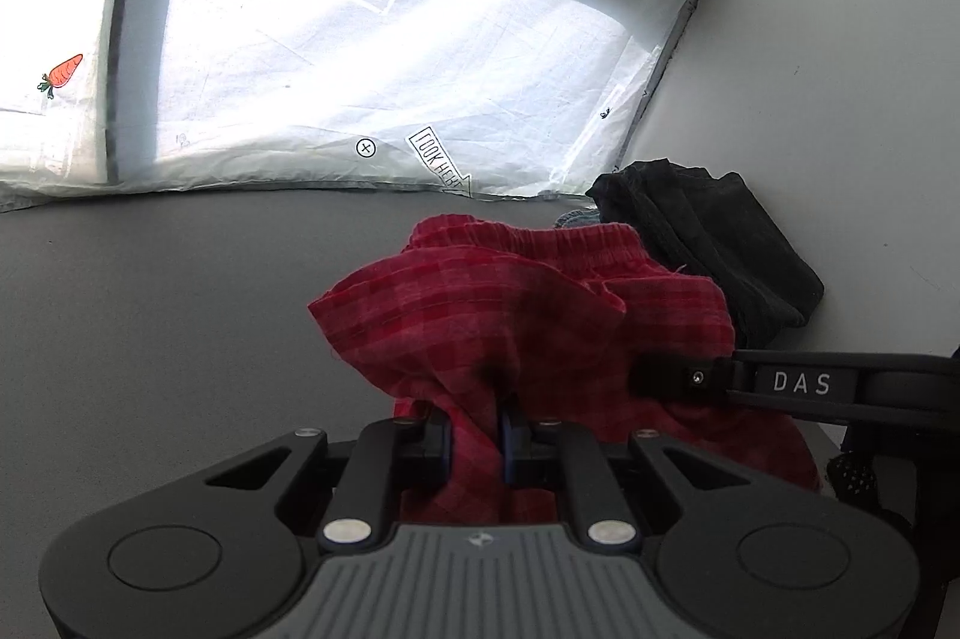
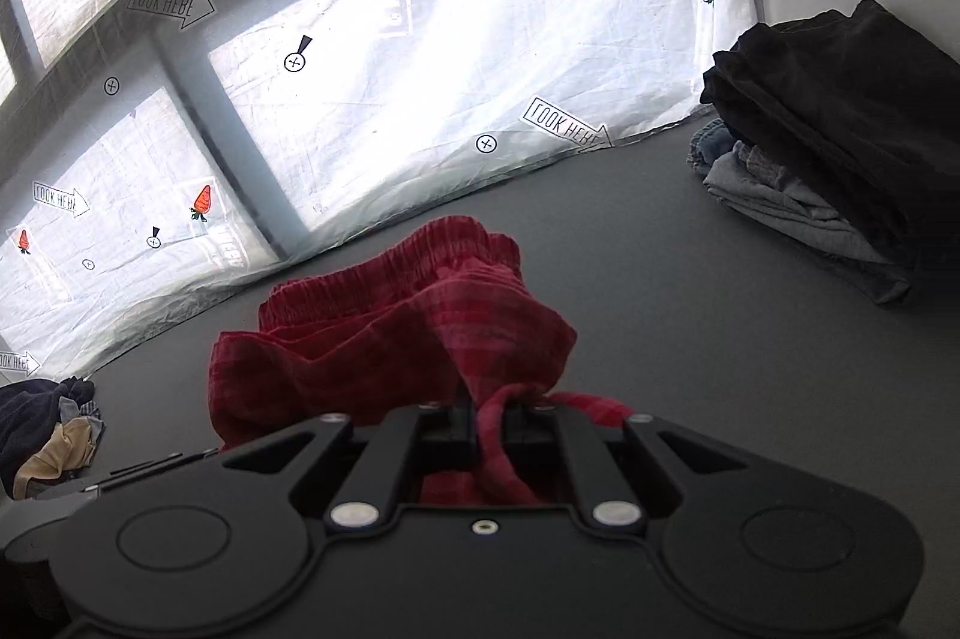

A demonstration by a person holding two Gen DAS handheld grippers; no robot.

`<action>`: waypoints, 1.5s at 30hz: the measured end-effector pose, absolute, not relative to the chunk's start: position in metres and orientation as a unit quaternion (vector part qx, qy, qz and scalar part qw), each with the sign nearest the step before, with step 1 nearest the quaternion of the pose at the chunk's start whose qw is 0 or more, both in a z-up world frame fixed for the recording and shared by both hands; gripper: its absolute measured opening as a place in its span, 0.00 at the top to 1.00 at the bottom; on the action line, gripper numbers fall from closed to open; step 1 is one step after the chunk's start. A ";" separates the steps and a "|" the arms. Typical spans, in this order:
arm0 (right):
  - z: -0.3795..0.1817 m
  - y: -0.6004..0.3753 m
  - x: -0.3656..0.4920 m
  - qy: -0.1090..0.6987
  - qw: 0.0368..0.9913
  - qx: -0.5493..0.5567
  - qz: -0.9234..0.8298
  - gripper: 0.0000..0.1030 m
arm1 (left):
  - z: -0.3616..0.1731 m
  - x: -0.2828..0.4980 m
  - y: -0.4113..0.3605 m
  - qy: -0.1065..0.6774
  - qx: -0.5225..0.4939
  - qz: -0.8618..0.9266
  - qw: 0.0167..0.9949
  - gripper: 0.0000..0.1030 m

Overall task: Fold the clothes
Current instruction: 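Carry the folded shorts with both tools onto the dark clothes pile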

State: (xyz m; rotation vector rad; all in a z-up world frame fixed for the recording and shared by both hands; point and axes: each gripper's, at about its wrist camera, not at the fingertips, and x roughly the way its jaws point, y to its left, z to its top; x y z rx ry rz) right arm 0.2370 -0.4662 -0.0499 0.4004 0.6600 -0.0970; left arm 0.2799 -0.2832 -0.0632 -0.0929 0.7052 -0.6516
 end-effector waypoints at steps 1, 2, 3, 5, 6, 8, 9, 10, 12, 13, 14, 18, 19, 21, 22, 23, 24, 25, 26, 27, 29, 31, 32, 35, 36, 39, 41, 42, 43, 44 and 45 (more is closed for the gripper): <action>-0.048 -0.475 0.232 0.317 0.926 0.196 -0.054 0.94 | -0.061 0.278 -0.293 0.333 -0.042 -0.315 0.888 0.85; -0.046 -0.487 0.228 0.310 0.928 0.201 -0.054 0.94 | -0.059 0.276 -0.303 0.328 -0.040 -0.317 0.889 0.85; -0.044 -0.498 0.224 0.302 0.929 0.206 -0.055 0.94 | -0.057 0.276 -0.314 0.321 -0.038 -0.318 0.891 0.85; -0.040 -0.523 0.221 0.289 0.934 0.202 -0.051 0.94 | -0.051 0.281 -0.342 0.308 -0.038 -0.313 0.898 0.85; -0.038 -0.535 0.220 0.283 0.937 0.197 -0.048 0.94 | -0.049 0.284 -0.356 0.301 -0.038 -0.311 0.901 0.85; -0.031 -0.559 0.220 0.269 0.946 0.177 -0.038 0.94 | -0.040 0.290 -0.387 0.285 -0.032 -0.313 0.905 0.85; -0.024 -0.577 0.221 0.261 0.950 0.172 -0.033 0.94 | -0.034 0.293 -0.405 0.276 -0.024 -0.319 0.906 0.85; -0.021 -0.590 0.220 0.253 0.952 0.172 -0.030 0.94 | -0.028 0.297 -0.423 0.267 -0.017 -0.325 0.907 0.85; -0.009 -0.625 0.219 0.227 0.957 0.177 -0.026 0.94 | -0.016 0.304 -0.459 0.248 -0.002 -0.337 0.908 0.85; -0.004 -0.643 0.218 0.214 0.959 0.183 -0.029 0.94 | -0.010 0.307 -0.477 0.238 0.006 -0.343 0.909 0.85; 0.002 -0.661 0.217 0.202 0.960 0.190 -0.031 0.94 | -0.004 0.311 -0.495 0.229 0.013 -0.349 0.909 0.85; 0.020 -0.729 0.213 0.162 0.958 0.229 -0.056 0.94 | 0.019 0.325 -0.567 0.190 0.044 -0.372 0.908 0.85; 0.022 -0.739 0.213 0.156 0.958 0.235 -0.062 0.94 | 0.025 0.328 -0.585 0.181 0.051 -0.377 0.907 0.85; 0.023 -0.765 0.213 0.138 0.953 0.259 -0.076 0.94 | 0.033 0.340 -0.620 0.169 0.070 -0.392 0.901 0.85; 0.024 -0.778 0.214 0.130 0.950 0.270 -0.083 0.94 | 0.034 0.348 -0.636 0.169 0.081 -0.403 0.896 0.85; 0.022 -0.787 0.214 0.126 0.948 0.279 -0.093 0.93 | 0.034 0.357 -0.652 0.169 0.093 -0.413 0.890 0.84; 0.020 -0.796 0.215 0.122 0.945 0.287 -0.103 0.93 | 0.035 0.365 -0.669 0.169 0.105 -0.424 0.884 0.83; 0.016 -0.804 0.219 0.123 0.941 0.286 -0.133 0.91 | 0.036 0.374 -0.685 0.169 0.116 -0.434 0.877 0.78; 0.011 -0.811 0.224 0.124 0.937 0.284 -0.163 0.82 | 0.031 0.387 -0.701 0.170 0.132 -0.436 0.874 0.71; 0.006 -0.819 0.228 0.125 0.931 0.283 -0.193 0.77 | 0.023 0.399 -0.716 0.172 0.153 -0.422 0.877 0.58; -0.011 -0.830 0.244 0.146 0.919 0.259 -0.260 0.60 | -0.002 0.430 -0.747 0.182 0.203 -0.379 0.885 0.50; -0.027 -0.841 0.257 0.167 0.906 0.236 -0.308 0.60 | -0.020 0.460 -0.759 0.209 0.219 -0.345 0.888 0.50; -0.034 -0.844 0.263 0.173 0.900 0.221 -0.332 0.60 | -0.028 0.474 -0.764 0.222 0.225 -0.329 0.890 0.50; -0.039 -0.843 0.274 0.165 0.892 0.145 -0.395 0.59 | -0.032 0.499 -0.752 0.238 0.172 -0.326 0.899 0.43; -0.038 -0.839 0.276 0.150 0.897 0.118 -0.399 0.59 | -0.033 0.505 -0.748 0.240 0.164 -0.326 0.899 0.40; -0.037 -0.831 0.285 0.119 0.915 0.057 -0.382 0.58 | -0.044 0.509 -0.750 0.240 0.176 -0.309 0.903 0.40; -0.044 -0.832 0.302 0.137 0.935 0.053 -0.323 0.58 | -0.055 0.517 -0.748 0.258 0.162 -0.293 0.906 0.39; -0.050 -0.836 0.313 0.166 0.937 0.058 -0.301 0.58 | -0.060 0.522 -0.746 0.269 0.148 -0.289 0.907 0.38; -0.058 -0.838 0.325 0.196 0.933 0.061 -0.295 0.58 | -0.064 0.526 -0.742 0.281 0.130 -0.287 0.907 0.38; -0.064 -0.841 0.332 0.216 0.926 0.061 -0.303 0.58 | -0.069 0.530 -0.739 0.292 0.110 -0.284 0.907 0.37; -0.071 -0.844 0.339 0.235 0.919 0.060 -0.310 0.57 | -0.070 0.531 -0.737 0.293 0.104 -0.282 0.908 0.36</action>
